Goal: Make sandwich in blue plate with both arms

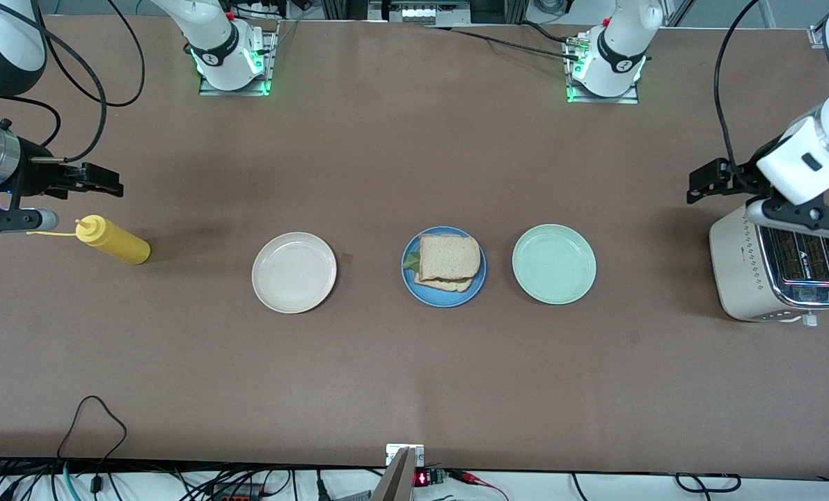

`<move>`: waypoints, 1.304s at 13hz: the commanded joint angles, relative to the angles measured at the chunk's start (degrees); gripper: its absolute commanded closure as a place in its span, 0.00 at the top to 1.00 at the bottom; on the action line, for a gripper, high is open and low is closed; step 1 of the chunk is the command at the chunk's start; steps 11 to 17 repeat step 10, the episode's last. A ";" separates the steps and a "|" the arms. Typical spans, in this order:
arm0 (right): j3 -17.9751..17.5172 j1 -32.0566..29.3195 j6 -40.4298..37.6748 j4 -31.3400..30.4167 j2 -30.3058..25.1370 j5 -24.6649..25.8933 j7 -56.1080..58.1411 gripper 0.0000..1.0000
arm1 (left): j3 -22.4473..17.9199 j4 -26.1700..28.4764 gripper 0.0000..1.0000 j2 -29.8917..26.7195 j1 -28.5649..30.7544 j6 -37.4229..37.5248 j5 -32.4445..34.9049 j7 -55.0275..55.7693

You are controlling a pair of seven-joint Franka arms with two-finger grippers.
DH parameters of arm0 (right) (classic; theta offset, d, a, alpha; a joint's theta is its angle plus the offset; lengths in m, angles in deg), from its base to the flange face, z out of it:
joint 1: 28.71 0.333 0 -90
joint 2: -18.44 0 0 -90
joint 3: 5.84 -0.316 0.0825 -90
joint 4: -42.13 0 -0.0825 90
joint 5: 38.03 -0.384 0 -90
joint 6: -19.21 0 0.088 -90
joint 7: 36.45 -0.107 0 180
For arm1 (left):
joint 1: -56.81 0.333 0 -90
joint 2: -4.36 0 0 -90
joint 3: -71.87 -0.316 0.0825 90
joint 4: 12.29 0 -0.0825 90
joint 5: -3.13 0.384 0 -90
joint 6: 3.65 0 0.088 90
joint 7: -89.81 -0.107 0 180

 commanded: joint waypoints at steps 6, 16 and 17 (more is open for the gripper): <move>0.03 -0.22 0.24 0.26 0.00 -0.94 0.89 1.00 | -1.42 8.98 1.00 -7.33 -2.44 -2.50 1.17 -0.42; 0.03 -0.22 0.24 0.26 0.00 -0.94 0.89 1.00 | -1.42 8.71 1.00 -7.24 -2.35 -2.41 1.17 -0.42; 0.03 -0.22 0.24 0.26 0.00 -0.94 0.89 1.00 | -1.42 8.71 1.00 -7.24 -2.35 -2.41 1.17 -0.42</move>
